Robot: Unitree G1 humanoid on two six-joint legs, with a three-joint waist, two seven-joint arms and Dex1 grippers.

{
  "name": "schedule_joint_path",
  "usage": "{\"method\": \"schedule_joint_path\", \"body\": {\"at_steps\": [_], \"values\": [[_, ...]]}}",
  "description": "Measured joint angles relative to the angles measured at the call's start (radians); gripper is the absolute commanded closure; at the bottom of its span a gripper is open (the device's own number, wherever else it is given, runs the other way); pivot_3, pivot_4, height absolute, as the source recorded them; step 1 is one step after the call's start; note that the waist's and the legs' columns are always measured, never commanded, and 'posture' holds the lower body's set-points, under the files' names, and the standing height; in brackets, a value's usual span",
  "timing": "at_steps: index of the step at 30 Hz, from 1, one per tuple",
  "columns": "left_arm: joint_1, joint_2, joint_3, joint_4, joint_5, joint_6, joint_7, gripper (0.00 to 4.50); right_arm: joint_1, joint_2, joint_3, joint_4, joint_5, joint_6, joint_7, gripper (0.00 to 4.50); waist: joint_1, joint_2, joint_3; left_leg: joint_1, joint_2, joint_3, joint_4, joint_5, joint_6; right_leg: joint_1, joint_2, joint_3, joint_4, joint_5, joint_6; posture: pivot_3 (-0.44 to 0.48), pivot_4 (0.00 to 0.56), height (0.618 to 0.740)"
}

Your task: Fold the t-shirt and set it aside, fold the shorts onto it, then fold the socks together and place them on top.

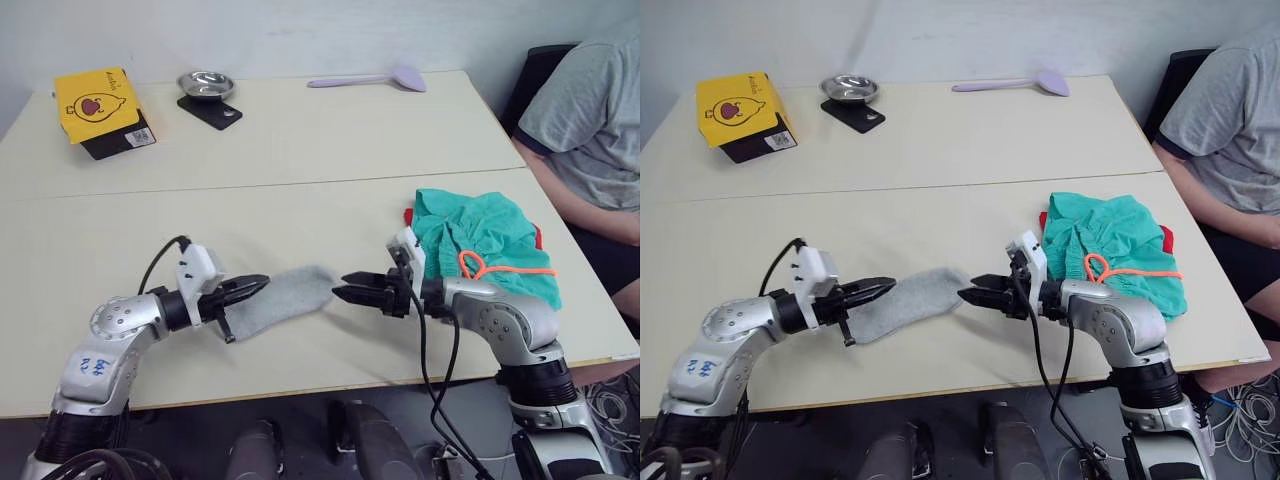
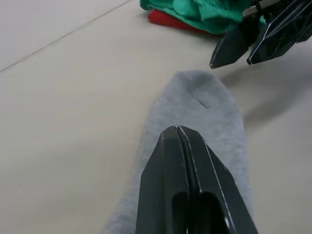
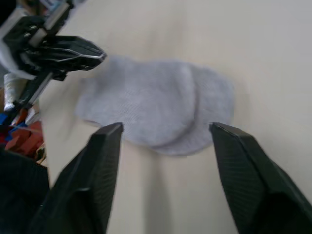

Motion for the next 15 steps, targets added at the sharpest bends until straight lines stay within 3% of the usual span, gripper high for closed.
{"method": "schedule_joint_path", "body": {"at_steps": [2, 13, 15], "values": [[-0.001, 0.007, -0.016, 0.048, 0.033, -0.038, -0.022, 4.5, -0.006, 0.031, 0.0, -0.002, -0.012, 0.015, -0.051, 0.01, 0.0, 0.0, 0.0, -0.001, 0.0, 0.0, -0.001, 0.0, -0.001, -0.002, 0.0, 0.0, 0.0, 0.0, 0.0, 0.0, 0.15, 0.74], [-0.019, -0.036, -0.038, 0.123, 0.089, -0.121, -0.046, 4.5, -0.063, 0.132, -0.009, -0.002, -0.004, 0.145, -0.175, 0.01, 0.001, -0.001, -0.001, 0.0, 0.0, 0.0, 0.0, 0.0, 0.001, 0.0, 0.0, 0.0, 0.0, 0.001, 0.002, 0.0, 0.15, 0.74], [-0.029, -0.041, -0.039, 0.138, 0.093, -0.126, -0.05, 4.5, -0.074, 0.137, -0.014, 0.002, 0.001, 0.174, -0.183, 0.4, 0.0, -0.001, -0.001, 0.0, 0.0, 0.0, 0.0, 0.0, 0.001, 0.0, 0.0, 0.0, 0.001, 0.001, 0.002, 0.0, 0.15, 0.74]]}}
